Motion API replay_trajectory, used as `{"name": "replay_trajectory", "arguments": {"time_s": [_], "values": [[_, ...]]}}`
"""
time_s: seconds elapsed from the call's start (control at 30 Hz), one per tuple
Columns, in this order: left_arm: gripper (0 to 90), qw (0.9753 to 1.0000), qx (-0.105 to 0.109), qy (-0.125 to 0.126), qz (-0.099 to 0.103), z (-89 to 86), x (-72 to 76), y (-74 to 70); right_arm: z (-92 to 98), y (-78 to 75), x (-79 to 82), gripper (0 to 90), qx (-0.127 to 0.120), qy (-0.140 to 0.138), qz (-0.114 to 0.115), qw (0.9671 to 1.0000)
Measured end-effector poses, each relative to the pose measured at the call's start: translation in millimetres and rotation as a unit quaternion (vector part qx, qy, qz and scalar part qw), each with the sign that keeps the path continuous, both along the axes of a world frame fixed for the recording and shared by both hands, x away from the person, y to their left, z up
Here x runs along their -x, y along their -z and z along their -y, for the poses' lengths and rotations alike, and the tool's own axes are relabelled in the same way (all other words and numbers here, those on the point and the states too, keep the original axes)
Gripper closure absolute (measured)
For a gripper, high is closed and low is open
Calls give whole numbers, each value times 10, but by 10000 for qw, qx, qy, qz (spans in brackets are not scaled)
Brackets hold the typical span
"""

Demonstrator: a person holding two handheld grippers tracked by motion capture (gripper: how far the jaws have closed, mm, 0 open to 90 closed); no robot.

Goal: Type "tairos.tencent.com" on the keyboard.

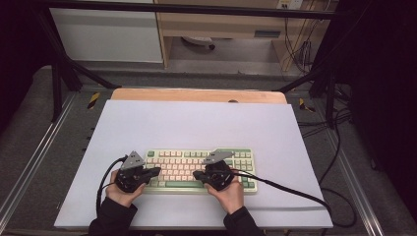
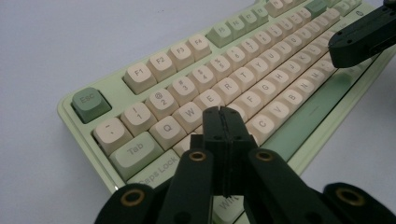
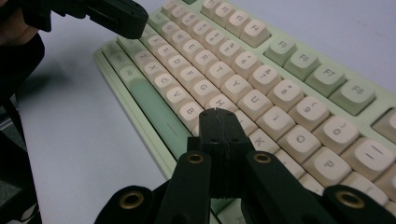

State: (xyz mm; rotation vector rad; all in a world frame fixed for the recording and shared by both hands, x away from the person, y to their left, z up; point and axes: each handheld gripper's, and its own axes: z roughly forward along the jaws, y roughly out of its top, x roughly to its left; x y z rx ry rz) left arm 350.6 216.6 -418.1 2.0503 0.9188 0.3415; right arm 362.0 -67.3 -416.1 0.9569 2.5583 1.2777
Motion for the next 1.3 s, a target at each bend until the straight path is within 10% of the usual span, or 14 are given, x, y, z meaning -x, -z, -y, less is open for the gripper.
{"name": "replay_trajectory", "arguments": {"time_s": [0.73, 1.3], "values": [[900, 10000, 2, 4, 1, 4, -5, 8, -160, 162, -46, 900, 128, -85, -56, 9999], [900, 10000, 15, 8, 22, 13, 5, -3, 65, -85, 39, 900, 85, -21, 160, 9998]]}}
